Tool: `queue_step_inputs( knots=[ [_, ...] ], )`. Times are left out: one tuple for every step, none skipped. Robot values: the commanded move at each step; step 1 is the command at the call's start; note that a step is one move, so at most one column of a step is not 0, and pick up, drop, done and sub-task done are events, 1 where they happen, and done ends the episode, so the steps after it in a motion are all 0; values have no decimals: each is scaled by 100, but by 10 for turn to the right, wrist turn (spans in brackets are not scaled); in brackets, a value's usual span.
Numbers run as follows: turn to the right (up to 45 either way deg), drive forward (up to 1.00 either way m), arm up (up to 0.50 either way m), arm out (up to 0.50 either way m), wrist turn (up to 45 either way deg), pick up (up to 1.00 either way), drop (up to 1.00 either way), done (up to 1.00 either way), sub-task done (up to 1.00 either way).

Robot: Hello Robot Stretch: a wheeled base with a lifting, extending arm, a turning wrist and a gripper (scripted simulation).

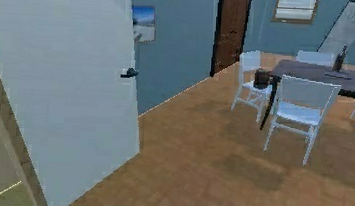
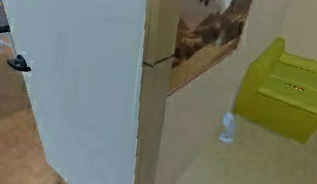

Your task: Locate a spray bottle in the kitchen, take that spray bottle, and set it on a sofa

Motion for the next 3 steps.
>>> queue_step_inputs(
  knots=[
    [390,0,0,0,0,0,0,0,0],
    [0,100,0,0,0,0,0,0,0],
    [0,85,0,0,0,0,0,0,0]
  ],
)
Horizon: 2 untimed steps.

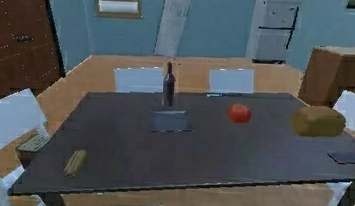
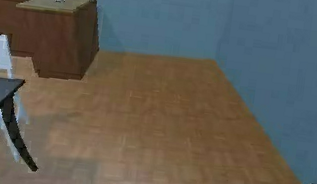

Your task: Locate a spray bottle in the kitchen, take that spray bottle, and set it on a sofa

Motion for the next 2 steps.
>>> queue_step_inputs(
  knots=[
    [450,0,0,0,0,0,0,0,0],
    [240,0,0,0,0,0,0,0,0]
  ],
)
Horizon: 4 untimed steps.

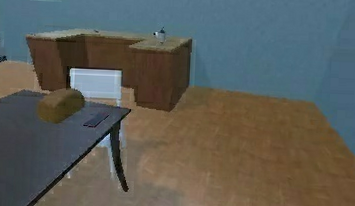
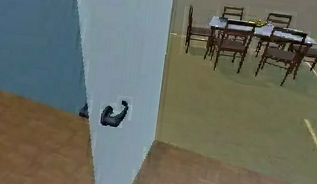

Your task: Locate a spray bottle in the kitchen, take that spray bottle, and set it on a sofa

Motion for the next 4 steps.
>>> queue_step_inputs(
  knots=[
    [0,100,0,0,0,0,0,0,0],
    [30,0,0,0,0,0,0,0,0],
    [0,35,0,0,0,0,0,0,0],
    [180,0,0,0,0,0,0,0,0]
  ],
)
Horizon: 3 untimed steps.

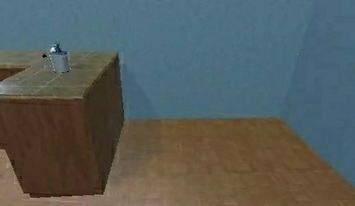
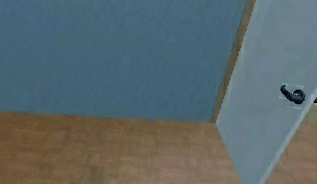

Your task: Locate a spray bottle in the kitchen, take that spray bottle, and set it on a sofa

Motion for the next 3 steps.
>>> queue_step_inputs(
  knots=[
    [0,5,0,0,0,0,0,0,0],
    [-450,0,0,0,0,0,0,0,0],
    [-90,0,0,0,0,0,0,0,0]
  ],
)
